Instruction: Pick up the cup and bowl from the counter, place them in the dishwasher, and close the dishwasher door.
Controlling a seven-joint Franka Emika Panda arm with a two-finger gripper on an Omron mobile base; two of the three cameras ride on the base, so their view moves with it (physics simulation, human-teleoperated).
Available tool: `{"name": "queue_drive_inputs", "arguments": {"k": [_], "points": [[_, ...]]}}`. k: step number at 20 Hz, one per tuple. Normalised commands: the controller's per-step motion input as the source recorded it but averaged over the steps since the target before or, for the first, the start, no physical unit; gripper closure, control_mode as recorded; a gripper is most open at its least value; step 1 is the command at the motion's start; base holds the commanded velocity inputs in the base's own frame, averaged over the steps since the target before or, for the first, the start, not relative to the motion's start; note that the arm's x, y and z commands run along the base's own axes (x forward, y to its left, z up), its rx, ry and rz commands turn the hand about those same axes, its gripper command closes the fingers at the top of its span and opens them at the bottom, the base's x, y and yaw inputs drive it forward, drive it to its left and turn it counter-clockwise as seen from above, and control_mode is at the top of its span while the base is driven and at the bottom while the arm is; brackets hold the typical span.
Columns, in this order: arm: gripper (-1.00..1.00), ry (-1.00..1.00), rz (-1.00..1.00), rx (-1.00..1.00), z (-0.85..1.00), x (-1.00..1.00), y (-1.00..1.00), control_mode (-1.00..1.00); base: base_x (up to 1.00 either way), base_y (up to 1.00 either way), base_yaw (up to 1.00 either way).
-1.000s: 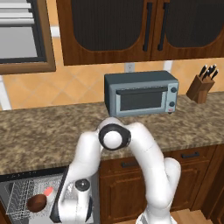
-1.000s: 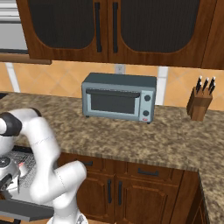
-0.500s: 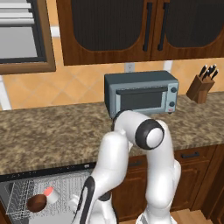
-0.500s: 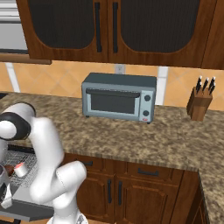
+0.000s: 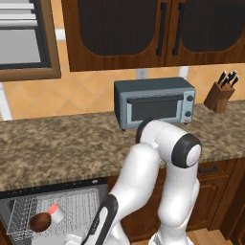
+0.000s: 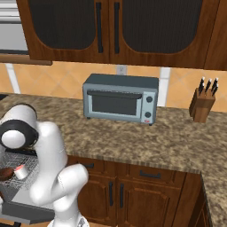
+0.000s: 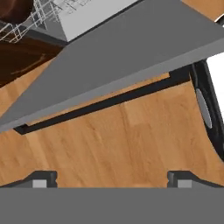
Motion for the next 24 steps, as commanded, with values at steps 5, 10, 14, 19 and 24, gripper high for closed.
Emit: {"name": "queue_drive_inputs", "arguments": {"k": [5, 10, 14, 19, 24], "points": [[-1.0, 0.0, 0.34, -0.18, -0.05, -1.0, 0.78, -1.0, 0.0, 0.0, 0.0], [-1.0, -0.05, 0.29, -0.21, -0.45, -1.0, 0.81, -1.0, 0.0, 0.0, 0.0], [-1.0, -0.17, 0.21, -0.15, -0.06, -1.0, 0.56, -1.0, 0.0, 0.0, 0.0], [-1.0, -0.61, 0.11, -0.16, -0.21, -1.0, 0.31, -1.0, 0.0, 0.0, 0.0], [-1.0, -0.67, -0.15, -0.14, -0.1, -0.86, 0.49, -1.0, 0.0, 0.0, 0.0]]}}
